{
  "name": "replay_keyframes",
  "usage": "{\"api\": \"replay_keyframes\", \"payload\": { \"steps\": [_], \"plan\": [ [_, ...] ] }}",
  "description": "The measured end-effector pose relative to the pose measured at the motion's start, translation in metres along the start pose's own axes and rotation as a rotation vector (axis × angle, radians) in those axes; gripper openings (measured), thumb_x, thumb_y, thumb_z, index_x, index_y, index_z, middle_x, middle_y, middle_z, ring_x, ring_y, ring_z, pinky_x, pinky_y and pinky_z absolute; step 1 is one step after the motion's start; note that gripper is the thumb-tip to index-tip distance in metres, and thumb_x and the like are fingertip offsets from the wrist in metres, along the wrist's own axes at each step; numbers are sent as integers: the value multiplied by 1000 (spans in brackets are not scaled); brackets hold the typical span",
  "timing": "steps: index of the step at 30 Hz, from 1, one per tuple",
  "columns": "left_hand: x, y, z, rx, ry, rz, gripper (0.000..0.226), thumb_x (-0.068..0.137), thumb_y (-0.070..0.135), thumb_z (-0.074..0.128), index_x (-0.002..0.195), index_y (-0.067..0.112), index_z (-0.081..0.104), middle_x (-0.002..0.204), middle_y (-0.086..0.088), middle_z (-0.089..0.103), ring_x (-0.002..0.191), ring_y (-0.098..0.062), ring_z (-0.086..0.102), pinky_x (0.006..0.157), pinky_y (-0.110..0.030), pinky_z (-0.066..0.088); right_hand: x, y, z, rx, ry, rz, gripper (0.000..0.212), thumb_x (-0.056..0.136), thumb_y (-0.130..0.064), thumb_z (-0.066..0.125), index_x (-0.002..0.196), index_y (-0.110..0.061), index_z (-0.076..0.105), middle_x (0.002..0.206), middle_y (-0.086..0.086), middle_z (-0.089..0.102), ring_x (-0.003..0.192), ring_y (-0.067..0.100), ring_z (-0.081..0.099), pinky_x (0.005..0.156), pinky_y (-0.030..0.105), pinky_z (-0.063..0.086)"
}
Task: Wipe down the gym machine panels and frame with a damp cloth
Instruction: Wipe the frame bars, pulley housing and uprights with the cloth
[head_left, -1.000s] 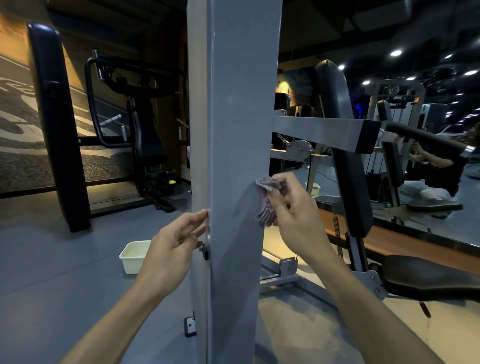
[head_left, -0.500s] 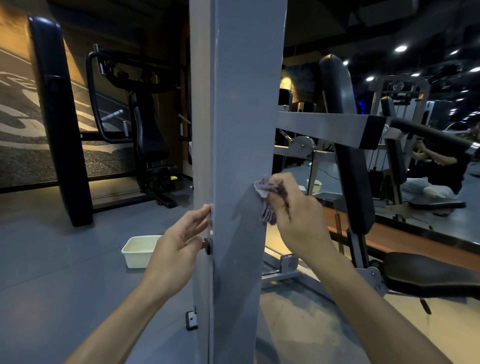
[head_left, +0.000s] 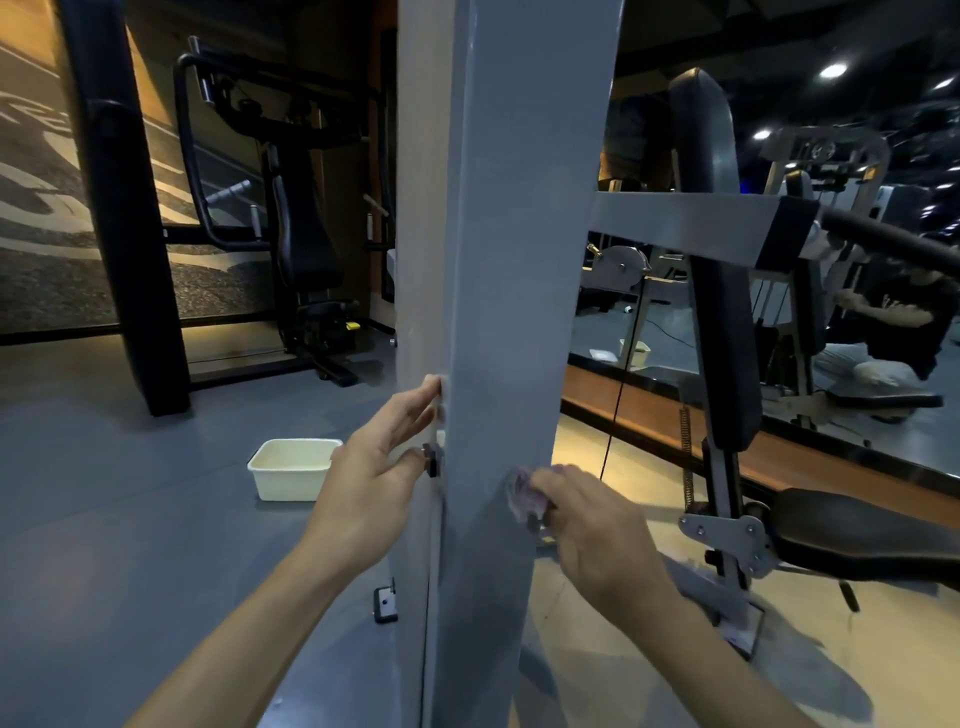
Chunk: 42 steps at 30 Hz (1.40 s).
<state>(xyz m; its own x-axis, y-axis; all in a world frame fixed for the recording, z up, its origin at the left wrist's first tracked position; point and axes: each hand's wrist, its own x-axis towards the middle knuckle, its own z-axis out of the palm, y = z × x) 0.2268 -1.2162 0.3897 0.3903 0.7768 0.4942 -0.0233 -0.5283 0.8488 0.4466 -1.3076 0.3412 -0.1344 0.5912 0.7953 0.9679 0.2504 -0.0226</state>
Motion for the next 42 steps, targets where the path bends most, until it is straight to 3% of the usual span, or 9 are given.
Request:
{"api": "replay_keyframes", "payload": {
  "steps": [3, 10, 15, 19, 22, 25, 30, 36, 42],
  "plan": [
    [1, -3, 1, -2, -1, 7, 75, 97, -19, 42, 149, 34, 51, 143, 27, 58, 137, 6, 49, 120, -48, 40, 4, 5, -6, -86, -77, -84, 20, 93, -24, 51, 112, -26, 55, 87, -7, 62, 73, 12, 54, 58, 33, 54],
    [3, -9, 0, -23, -4, 25, 79, 95, -20, 40, 145, 40, 52, 144, 26, 58, 140, 3, 48, 115, -50, 45, 71, -1, -32, 91, 261, 51, 26, 99, -27, 45, 116, -16, 61, 94, 3, 63, 76, 20, 56, 63, 37, 48],
    [5, -12, 2, -46, 3, 25, 80, 95, -22, 40, 143, 40, 53, 144, 26, 59, 140, 3, 47, 115, -48, 46, -18, -8, 18, 9, -7, 87, 23, 94, -18, 47, 114, -25, 56, 92, -3, 60, 76, 18, 60, 56, 33, 53],
    [5, -11, 3, -50, 17, 26, 80, 95, -21, 40, 140, 43, 54, 142, 25, 60, 139, 3, 49, 113, -48, 48, -12, 3, 4, -41, -168, 17, 44, 82, -4, 75, 113, -28, 55, 89, -10, 55, 75, 9, 52, 54, 27, 48],
    [4, -8, 2, -53, 19, 24, 78, 95, -21, 39, 141, 40, 55, 141, 26, 61, 137, 5, 50, 112, -44, 49, 35, -2, -24, 106, 5, 65, 21, 97, -21, 52, 116, -23, 59, 96, -6, 62, 81, 17, 59, 65, 41, 55],
    [3, -5, 1, -22, -2, 27, 77, 96, -20, 40, 144, 39, 52, 142, 28, 59, 136, 8, 49, 112, -41, 49, 53, -14, -21, -34, 180, 99, 25, 99, -29, 45, 117, -18, 59, 90, -2, 63, 75, 18, 55, 61, 37, 49],
    [3, -2, -1, -30, -10, 1, 80, 96, -20, 40, 137, 48, 52, 141, 27, 60, 134, 10, 50, 115, -44, 46, 17, -32, -8, -110, 30, 59, 32, 93, -17, 71, 115, -25, 50, 86, -6, 67, 67, 11, 57, 51, 28, 46],
    [3, -8, -2, -53, -30, 2, 84, 92, -22, 39, 142, 44, 52, 145, 24, 58, 139, 5, 48, 117, -49, 43, 79, -40, -30, -123, 220, 40, 20, 99, -31, 45, 115, -21, 52, 84, -5, 64, 64, 11, 46, 52, 27, 34],
    [2, -6, 0, -68, -37, 5, 86, 92, -24, 37, 138, 47, 52, 148, 20, 56, 138, 6, 48, 119, -49, 41, -9, -35, 21, -229, -150, -123, 45, 81, -16, 80, 115, -24, 53, 85, -7, 55, 67, 13, 53, 48, 27, 44]
  ]
}}
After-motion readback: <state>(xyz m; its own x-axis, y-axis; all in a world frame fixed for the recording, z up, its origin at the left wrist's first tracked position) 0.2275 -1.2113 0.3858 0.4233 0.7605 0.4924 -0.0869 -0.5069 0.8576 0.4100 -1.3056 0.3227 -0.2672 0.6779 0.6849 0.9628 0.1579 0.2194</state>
